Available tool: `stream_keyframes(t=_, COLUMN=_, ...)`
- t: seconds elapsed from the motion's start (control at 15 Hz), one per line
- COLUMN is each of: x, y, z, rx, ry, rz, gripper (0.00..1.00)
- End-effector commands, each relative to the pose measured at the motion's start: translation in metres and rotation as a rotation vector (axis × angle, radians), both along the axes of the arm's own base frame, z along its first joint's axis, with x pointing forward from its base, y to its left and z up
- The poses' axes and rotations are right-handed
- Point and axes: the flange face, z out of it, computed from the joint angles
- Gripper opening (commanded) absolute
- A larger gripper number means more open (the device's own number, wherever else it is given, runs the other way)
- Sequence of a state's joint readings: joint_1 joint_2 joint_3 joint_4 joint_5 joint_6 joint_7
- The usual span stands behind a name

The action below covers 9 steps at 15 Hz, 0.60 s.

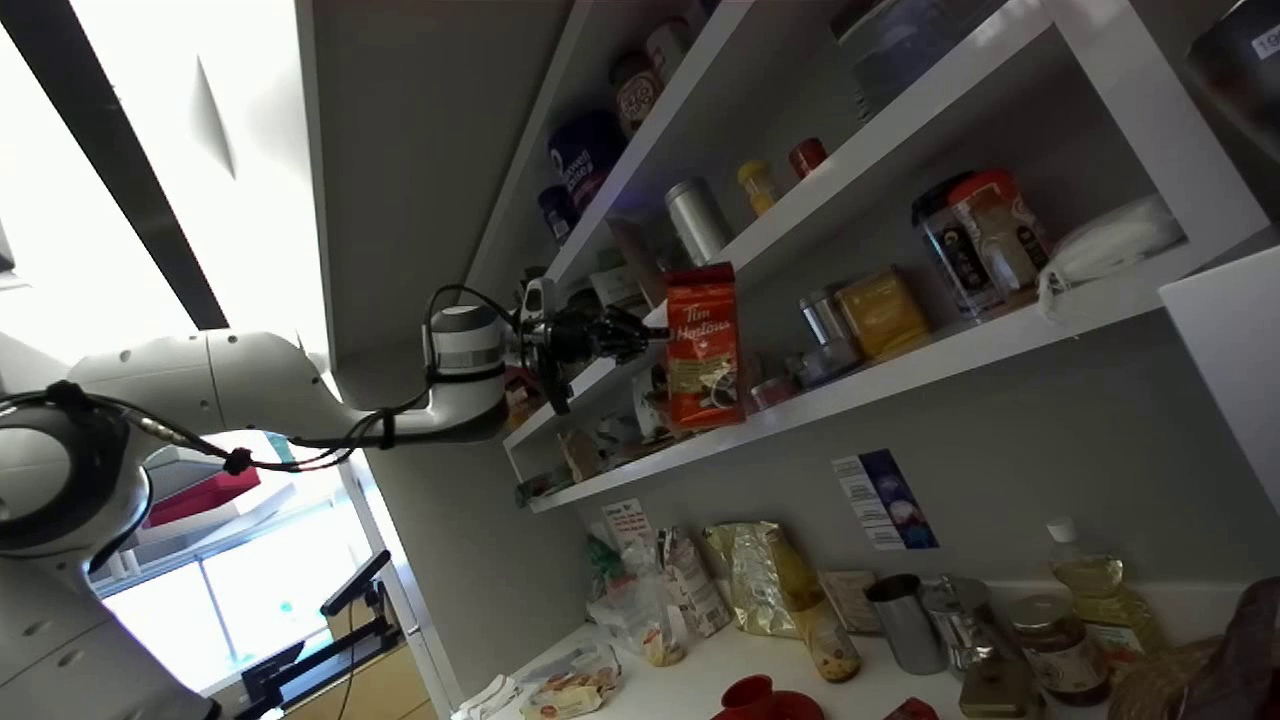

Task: Remove the orange packet from the shelf

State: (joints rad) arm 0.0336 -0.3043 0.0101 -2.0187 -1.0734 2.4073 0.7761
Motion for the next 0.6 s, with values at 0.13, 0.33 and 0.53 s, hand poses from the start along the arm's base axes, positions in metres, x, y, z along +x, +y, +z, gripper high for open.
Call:
stream_keyframes(t=0.13, x=-0.028, y=0.069, z=-0.033, rx=0.105, ry=0.082, rz=0.277, gripper=0.02)
stream_keyframes(t=0.33, x=-0.034, y=0.108, z=-0.058, rx=0.164, ry=0.116, rz=0.431, gripper=0.02)
stream_keyframes(t=0.53, x=-0.022, y=0.141, z=-0.104, rx=0.203, ry=0.159, rz=0.585, gripper=0.03)
